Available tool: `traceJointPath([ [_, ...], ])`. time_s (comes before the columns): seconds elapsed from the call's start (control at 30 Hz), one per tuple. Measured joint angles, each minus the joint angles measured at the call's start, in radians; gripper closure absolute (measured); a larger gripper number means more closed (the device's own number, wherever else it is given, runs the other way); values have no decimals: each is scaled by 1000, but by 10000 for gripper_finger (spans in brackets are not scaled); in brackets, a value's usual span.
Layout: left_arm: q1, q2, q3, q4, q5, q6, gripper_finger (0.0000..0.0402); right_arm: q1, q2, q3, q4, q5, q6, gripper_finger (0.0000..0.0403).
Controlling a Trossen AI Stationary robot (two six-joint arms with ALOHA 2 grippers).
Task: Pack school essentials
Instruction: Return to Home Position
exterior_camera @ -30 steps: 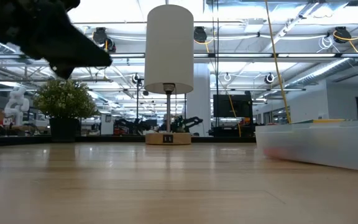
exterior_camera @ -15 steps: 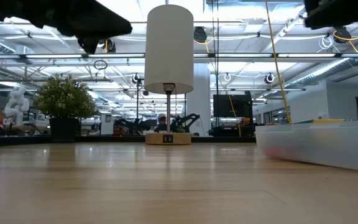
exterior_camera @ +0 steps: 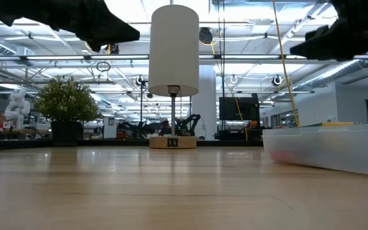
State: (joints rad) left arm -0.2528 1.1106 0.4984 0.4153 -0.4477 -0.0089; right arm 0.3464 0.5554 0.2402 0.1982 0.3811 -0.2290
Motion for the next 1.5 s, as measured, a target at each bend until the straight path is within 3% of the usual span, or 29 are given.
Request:
traceJointPath([
  [0.27,54,3,0,-1,33,29,355,-57,-99,-107,30,-189,10,402],
  [0.47,88,3,-5,6,130,26,355,-137,-119,-128,38,-317,15,403],
  [0.67,79,3,-5,0,136,35,355,-207,-134,-129,41,-461,8,403],
  [0.9,57,3,-5,-9,136,38,355,-236,-150,-133,45,-490,9,403],
  [1.1,46,4,-5,-3,136,40,355,-236,-151,-203,195,-482,-9,403],
  [1.33,46,16,-8,2,135,53,355,-236,-178,-206,181,-461,-23,403],
  [1.5,55,15,-93,128,136,55,355,-236,-240,-208,144,-461,-26,403],
])
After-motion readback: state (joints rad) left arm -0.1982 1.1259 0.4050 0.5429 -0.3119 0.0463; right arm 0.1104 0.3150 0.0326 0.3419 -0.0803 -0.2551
